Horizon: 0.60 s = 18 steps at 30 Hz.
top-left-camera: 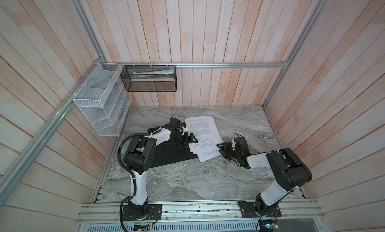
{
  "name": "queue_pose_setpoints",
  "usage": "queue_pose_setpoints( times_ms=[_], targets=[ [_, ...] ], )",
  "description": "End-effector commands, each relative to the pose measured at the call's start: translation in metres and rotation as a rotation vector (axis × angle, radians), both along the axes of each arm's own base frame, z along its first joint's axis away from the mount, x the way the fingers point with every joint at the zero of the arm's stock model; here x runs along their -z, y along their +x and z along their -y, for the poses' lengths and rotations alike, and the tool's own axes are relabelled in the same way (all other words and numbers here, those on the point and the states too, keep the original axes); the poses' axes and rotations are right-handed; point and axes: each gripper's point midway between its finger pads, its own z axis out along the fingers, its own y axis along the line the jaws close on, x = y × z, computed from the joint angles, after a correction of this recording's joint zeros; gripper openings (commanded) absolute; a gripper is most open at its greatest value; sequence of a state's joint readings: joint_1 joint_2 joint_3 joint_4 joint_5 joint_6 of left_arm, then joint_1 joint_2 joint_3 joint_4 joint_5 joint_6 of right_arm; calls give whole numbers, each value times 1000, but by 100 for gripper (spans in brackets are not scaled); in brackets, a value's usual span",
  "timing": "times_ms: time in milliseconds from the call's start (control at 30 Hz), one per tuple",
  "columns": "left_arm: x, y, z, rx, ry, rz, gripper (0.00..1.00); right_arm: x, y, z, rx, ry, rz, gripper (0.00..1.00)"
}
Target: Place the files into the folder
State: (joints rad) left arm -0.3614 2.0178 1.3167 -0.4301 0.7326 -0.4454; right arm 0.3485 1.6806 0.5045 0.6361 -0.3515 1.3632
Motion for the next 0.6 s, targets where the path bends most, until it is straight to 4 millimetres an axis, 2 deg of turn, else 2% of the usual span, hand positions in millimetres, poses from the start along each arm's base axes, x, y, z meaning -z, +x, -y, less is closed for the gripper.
queue_pose_setpoints(
  times_ms=[0,200,333,500,567],
  targets=[
    [13,-8,-1,12,27,-51,100,11,1,1,76,30,-28,45],
    [10,-8,-1,13,20,-51,100,22,0,3,118,25,-51,37],
    [7,-7,-1,10,13,-48,100,26,-5,10,139,1,-61,20],
    [4,-6,-2,8,8,-45,100,24,-3,10,117,-30,-49,6],
    [2,-4,-4,6,6,-39,100,21,-2,10,105,-47,-37,4]
  ],
)
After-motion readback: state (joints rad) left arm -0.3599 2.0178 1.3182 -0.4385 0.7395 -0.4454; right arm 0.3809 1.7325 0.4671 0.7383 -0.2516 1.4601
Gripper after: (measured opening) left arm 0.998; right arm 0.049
